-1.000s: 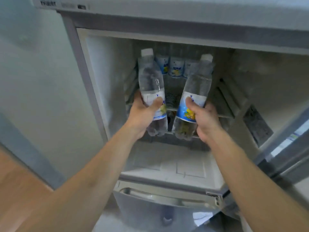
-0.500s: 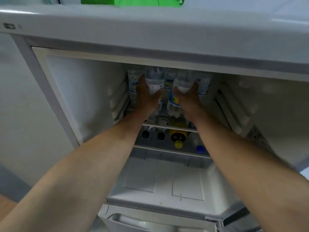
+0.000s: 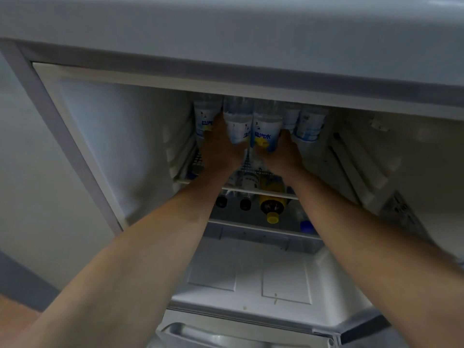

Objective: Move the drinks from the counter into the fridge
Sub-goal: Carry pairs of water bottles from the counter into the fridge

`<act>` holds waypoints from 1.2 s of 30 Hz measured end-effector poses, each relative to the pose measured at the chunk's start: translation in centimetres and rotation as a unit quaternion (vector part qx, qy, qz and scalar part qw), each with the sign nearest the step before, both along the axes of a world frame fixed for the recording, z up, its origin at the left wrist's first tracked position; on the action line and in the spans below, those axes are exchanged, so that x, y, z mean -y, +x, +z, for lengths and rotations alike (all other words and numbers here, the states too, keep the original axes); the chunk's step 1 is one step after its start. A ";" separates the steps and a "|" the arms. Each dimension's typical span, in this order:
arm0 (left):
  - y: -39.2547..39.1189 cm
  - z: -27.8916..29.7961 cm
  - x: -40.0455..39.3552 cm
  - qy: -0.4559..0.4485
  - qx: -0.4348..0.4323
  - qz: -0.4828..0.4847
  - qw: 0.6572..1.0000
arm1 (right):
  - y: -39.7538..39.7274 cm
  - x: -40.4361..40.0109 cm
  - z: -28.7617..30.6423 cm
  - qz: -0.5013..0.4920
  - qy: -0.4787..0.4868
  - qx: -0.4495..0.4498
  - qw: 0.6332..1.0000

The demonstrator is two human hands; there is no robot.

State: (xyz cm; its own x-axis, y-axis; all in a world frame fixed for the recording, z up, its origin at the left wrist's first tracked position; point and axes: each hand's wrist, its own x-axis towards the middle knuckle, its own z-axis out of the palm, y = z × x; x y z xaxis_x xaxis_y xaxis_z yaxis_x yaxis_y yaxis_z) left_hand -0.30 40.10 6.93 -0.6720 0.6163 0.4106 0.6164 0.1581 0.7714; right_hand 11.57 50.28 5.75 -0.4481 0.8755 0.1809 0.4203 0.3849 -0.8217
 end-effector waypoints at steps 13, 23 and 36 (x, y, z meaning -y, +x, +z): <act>0.5 0.0 -1.4 -0.041 0.070 0.053 0.995 | -3.2 -0.2 -0.3 -0.029 -0.032 -0.022 0.999; 2.0 -2.0 7.3 0.077 0.037 0.012 0.996 | -1.7 2.9 -1.3 -0.063 -0.027 -0.140 0.988; 9.7 -9.6 21.9 0.187 -0.013 -0.055 0.981 | 7.7 20.1 -5.4 -0.074 -0.072 -0.235 0.966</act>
